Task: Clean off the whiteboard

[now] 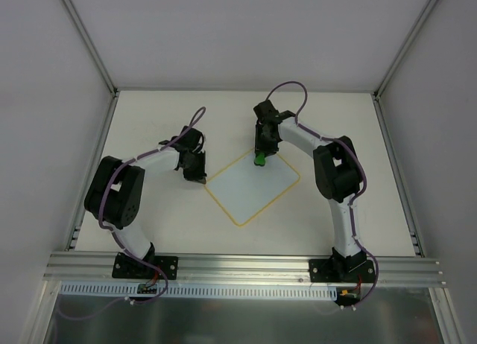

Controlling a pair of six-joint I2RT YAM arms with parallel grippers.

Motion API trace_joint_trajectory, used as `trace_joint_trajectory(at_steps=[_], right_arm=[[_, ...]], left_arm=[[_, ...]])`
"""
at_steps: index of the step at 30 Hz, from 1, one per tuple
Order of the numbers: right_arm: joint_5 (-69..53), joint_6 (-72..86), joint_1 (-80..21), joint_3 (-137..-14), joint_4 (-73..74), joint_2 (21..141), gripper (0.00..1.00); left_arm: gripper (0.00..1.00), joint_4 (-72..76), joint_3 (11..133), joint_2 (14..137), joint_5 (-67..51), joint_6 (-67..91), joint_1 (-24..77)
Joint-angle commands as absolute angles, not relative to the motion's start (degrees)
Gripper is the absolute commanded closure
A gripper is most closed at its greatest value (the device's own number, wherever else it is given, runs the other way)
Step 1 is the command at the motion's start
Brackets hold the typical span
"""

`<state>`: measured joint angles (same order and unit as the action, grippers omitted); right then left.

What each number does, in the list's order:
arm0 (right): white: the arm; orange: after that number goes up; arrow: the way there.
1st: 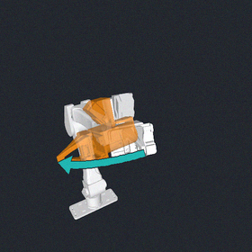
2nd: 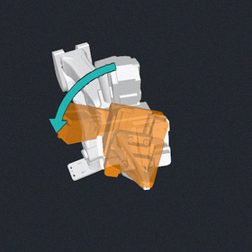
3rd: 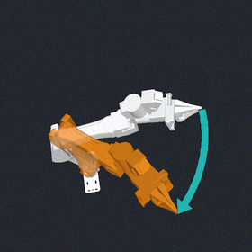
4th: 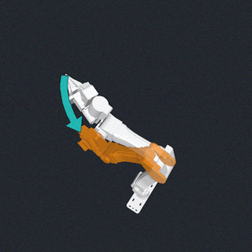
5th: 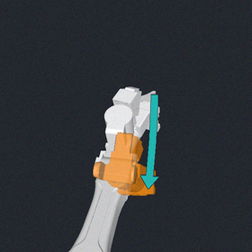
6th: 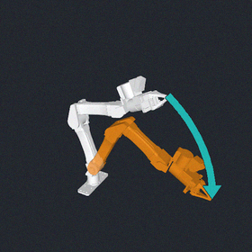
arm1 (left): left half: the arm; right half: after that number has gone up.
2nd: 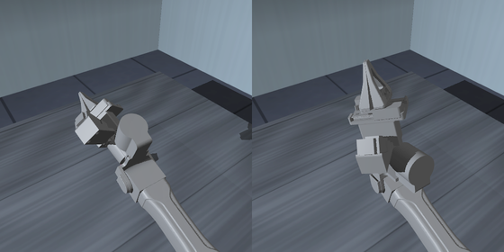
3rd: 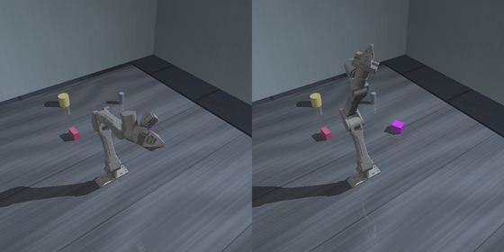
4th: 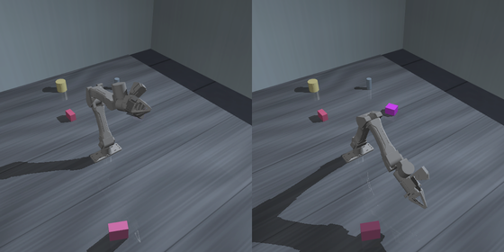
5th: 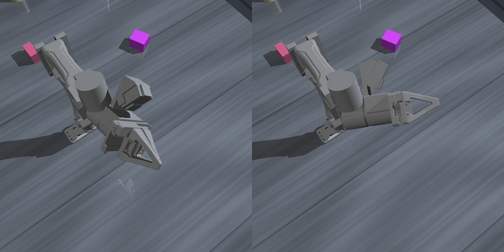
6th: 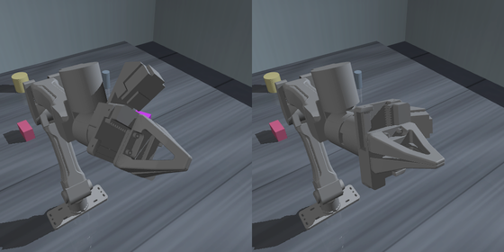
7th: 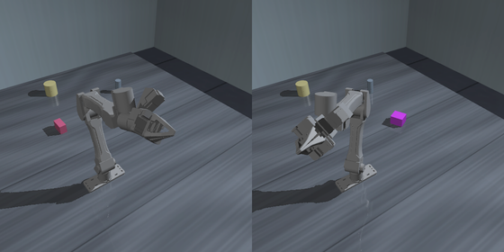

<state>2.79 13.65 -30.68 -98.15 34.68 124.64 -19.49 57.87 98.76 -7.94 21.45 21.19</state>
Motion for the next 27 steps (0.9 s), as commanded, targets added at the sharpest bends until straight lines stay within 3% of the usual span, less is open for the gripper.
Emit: trace_joint_trajectory(at_steps=[1, 9, 17, 27], right_arm=[[2.02, 13.45, -32.34, -98.26, 39.28, 126.47, 1.00], [1.50, 11.78, -36.64, -103.97, 44.56, 130.60, 1.00], [-1.30, 12.57, -42.10, -98.80, 45.35, 129.64, 1.00], [2.19, 13.18, -37.36, -101.33, 45.35, 129.03, 1.00]], left_arm=[[1.00, -21.97, 53.97, 97.82, -12.22, 23.20, 26.18], [1.00, -21.97, 52.82, 96.94, -11.43, 24.78, 27.77], [1.00, -21.97, 54.05, 97.47, -10.99, 25.93, 27.69], [1.00, -21.97, 52.47, 96.24, -9.32, 26.37, 27.77]])
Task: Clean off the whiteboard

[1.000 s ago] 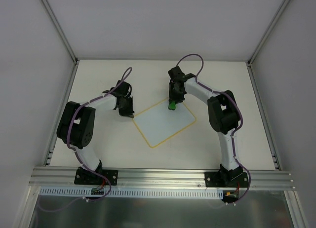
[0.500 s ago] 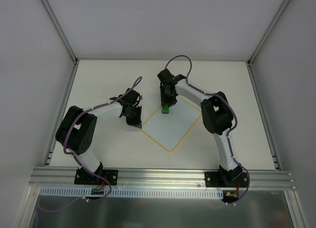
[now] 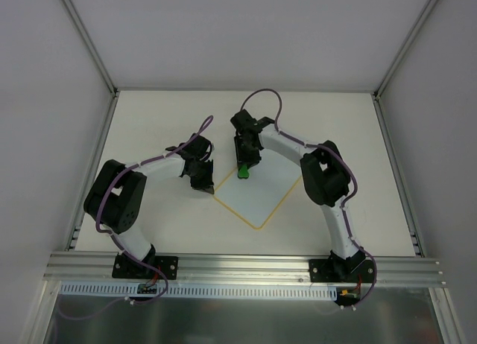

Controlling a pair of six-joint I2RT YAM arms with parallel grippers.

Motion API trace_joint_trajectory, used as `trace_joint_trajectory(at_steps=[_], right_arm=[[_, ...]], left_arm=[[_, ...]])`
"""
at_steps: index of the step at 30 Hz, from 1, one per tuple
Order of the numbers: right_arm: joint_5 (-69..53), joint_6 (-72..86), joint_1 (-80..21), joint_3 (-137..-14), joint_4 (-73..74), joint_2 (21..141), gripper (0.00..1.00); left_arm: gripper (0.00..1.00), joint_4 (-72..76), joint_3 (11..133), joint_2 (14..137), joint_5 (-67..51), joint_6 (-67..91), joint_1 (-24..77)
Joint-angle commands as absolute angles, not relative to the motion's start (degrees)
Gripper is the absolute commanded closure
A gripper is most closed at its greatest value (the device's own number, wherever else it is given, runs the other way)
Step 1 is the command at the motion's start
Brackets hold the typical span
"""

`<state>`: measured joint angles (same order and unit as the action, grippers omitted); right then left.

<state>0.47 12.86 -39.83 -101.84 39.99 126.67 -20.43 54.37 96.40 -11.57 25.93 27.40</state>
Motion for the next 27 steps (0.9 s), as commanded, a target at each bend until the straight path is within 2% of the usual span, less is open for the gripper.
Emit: trace_joint_trajectory(at_steps=[1, 12, 27], right_arm=[[2.89, 13.27, -35.79, -101.95, 45.35, 128.85, 0.99], [7.65, 13.28, -29.27, -107.84, 46.23, 131.65, 1.00], [3.08, 11.60, -36.30, -115.04, 50.80, 137.81, 1.00]], left_arm=[[1.00, -21.97, 52.38, 96.15, -9.14, 26.45, 27.77], [1.00, -21.97, 51.86, 95.63, -9.14, 26.46, 27.69], [1.00, -21.89, 52.91, 95.71, -9.75, 26.54, 27.77]])
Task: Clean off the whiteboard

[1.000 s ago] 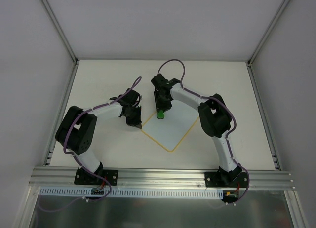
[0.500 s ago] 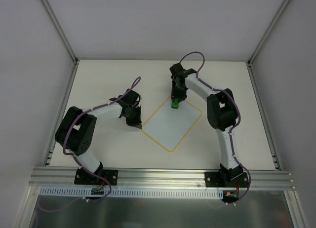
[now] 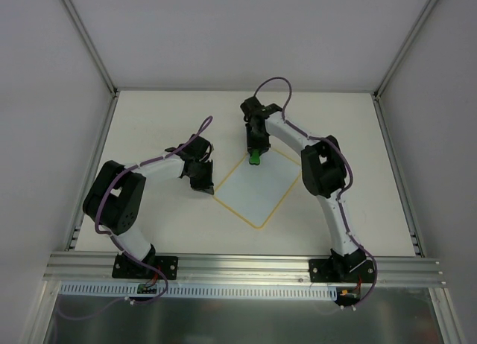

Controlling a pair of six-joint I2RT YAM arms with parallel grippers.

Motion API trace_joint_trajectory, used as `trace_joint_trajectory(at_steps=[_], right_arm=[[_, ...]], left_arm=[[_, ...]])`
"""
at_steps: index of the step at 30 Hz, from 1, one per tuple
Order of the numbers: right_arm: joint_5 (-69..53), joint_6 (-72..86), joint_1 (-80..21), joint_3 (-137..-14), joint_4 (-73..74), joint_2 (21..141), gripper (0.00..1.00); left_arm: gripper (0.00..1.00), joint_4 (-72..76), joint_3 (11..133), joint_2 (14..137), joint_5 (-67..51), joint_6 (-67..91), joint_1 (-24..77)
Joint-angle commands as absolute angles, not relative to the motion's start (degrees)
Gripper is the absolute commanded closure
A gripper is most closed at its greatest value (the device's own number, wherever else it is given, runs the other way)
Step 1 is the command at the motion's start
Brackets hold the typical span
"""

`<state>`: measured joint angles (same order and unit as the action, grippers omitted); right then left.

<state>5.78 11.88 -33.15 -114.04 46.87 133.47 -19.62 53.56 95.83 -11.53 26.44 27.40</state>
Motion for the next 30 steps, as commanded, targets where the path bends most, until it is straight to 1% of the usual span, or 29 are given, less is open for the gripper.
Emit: trace_joint_trajectory(at_steps=[1, 11, 14, 17, 26, 30], right_arm=[[2.90, 11.69, -37.34, -116.53, 51.93, 138.33, 1.00], [0.62, 10.29, -43.41, -116.28, 53.26, 139.66, 1.00], [-4.73, 10.55, -43.68, -115.84, 53.26, 139.40, 1.00], [-4.31, 10.28, -43.86, -114.00, 53.00, 137.65, 1.00], [-2.46, 10.46, -39.38, -109.61, 49.05, 131.05, 1.00], [-0.36, 10.20, -35.96, -100.75, 45.62, 124.12, 1.00]], left_arm=[[1.00, -21.97, 52.91, 95.71, -9.76, 26.54, 27.69], [1.00, -21.97, 54.23, 95.45, -10.02, 26.89, 27.77], [1.00, -21.97, 53.97, 95.10, -9.93, 27.07, 27.77], [1.00, -21.97, 53.53, 94.48, -9.67, 27.16, 27.77], [1.00, -21.97, 53.09, 93.52, -9.06, 27.51, 27.69], [1.00, -21.97, 53.44, 93.69, -8.61, 27.77, 27.69]])
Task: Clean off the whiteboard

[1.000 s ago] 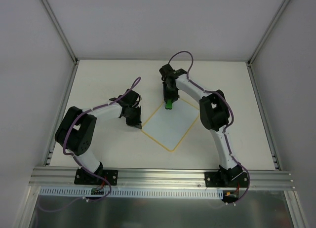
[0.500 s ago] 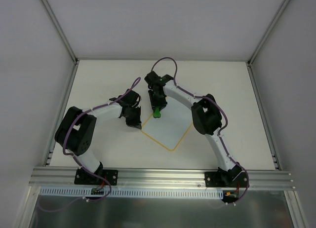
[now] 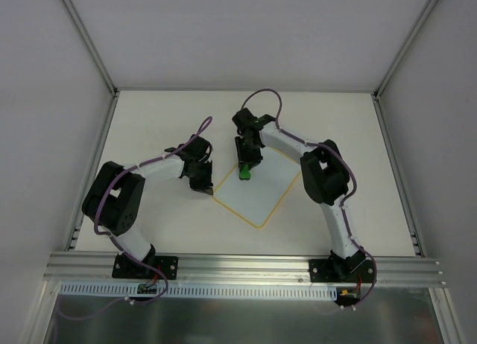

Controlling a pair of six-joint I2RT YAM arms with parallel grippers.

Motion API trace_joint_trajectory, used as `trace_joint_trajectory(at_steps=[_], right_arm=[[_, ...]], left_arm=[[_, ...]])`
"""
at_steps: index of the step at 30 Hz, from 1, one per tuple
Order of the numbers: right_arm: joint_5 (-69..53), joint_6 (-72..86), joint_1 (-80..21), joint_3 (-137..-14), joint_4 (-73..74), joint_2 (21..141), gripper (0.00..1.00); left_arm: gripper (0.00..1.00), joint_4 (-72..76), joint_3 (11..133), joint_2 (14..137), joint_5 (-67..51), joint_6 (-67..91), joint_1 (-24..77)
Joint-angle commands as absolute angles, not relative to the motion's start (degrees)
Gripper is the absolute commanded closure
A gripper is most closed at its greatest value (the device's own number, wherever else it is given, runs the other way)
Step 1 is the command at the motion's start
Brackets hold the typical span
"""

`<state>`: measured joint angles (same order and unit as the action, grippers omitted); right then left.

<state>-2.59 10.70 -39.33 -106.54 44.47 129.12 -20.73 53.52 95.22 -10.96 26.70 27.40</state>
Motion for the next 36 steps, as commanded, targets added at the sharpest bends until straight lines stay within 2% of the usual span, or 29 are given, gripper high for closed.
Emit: trace_joint_trajectory(at_steps=[1, 8, 17, 25, 28, 34, 36], right_arm=[[1.39, 9.76, -35.08, -99.42, 45.27, 123.23, 1.00], [7.64, 7.65, -27.43, -90.53, 42.81, 118.04, 1.00], [6.42, 7.91, -25.41, -86.58, 40.26, 115.93, 1.00], [7.73, 7.12, -20.31, -79.29, 35.51, 103.46, 1.00], [9.32, 6.68, -15.31, -78.05, 35.07, 99.59, 1.00], [9.15, 6.06, -3.53, -76.99, 34.63, 99.31, 1.00], [7.74, 7.11, -0.27, -77.17, 34.19, 100.97, 1.00]], left_arm=[[1.00, -21.97, 53.52, 93.78, -8.79, 27.86, 27.77], [1.00, -21.97, 53.70, 93.96, -8.52, 28.04, 27.69], [1.00, -21.97, 54.05, 93.52, -8.00, 28.30, 27.69], [1.00, -21.97, 56.60, 92.29, -8.00, 28.39, 27.42], [0.93, -22.06, 57.74, 90.36, -7.91, 28.39, 26.72], [0.64, -22.41, 60.03, 85.52, -7.03, 27.86, 22.51], [0.50, -22.59, 60.64, 84.20, -6.59, 27.34, 21.10]])
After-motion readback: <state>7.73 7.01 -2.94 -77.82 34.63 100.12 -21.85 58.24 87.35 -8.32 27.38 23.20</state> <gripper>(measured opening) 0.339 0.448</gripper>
